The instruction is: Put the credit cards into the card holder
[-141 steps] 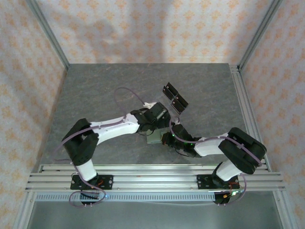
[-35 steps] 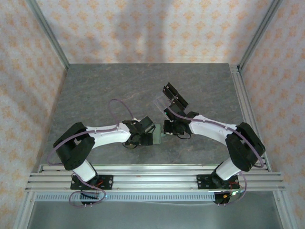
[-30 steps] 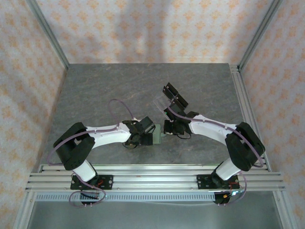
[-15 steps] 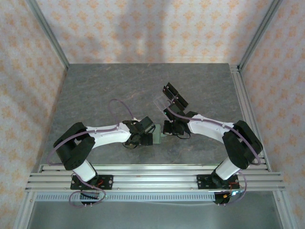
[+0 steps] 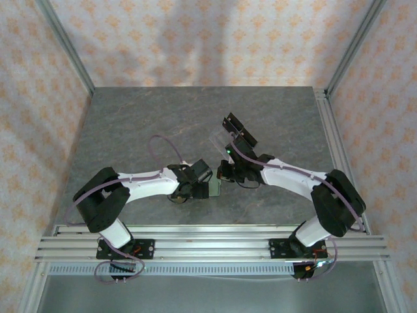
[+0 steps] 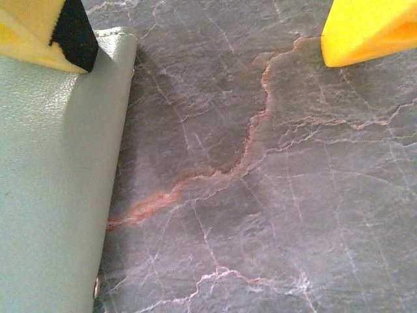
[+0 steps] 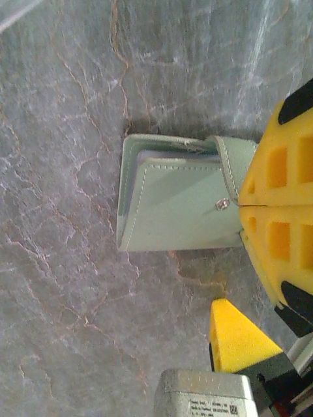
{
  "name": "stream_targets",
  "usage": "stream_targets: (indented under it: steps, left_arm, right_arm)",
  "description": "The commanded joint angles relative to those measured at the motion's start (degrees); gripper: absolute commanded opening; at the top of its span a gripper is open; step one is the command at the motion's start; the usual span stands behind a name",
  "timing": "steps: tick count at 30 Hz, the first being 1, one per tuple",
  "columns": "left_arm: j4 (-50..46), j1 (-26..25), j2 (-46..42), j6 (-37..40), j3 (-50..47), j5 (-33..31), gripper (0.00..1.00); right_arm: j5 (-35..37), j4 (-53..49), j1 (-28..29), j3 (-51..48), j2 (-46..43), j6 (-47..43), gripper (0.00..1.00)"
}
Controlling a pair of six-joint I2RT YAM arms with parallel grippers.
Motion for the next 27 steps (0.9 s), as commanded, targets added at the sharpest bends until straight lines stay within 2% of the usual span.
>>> stream_targets:
  steps: [1, 10, 27]
  left_arm:
    - [-0.78, -0.47, 2.44, 0.16, -0.39, -0.8, 0.92]
    - [-0.41, -0.41, 2.2, 0.25, -0.74, -0.71, 0.92]
    - [-0.35, -0.48, 2.35, 0.34, -0.62, -0.71, 0.92]
  right_arm:
    - [-2.72, 6.36, -0.32, -1.68, 1.24, 3.59, 0.0]
    - [-4.17, 10.94, -0.23, -2.79, 4.73, 5.45, 0.0]
    - [-3.64, 11.36, 0.11, -3.58, 8.93, 4.54, 0.0]
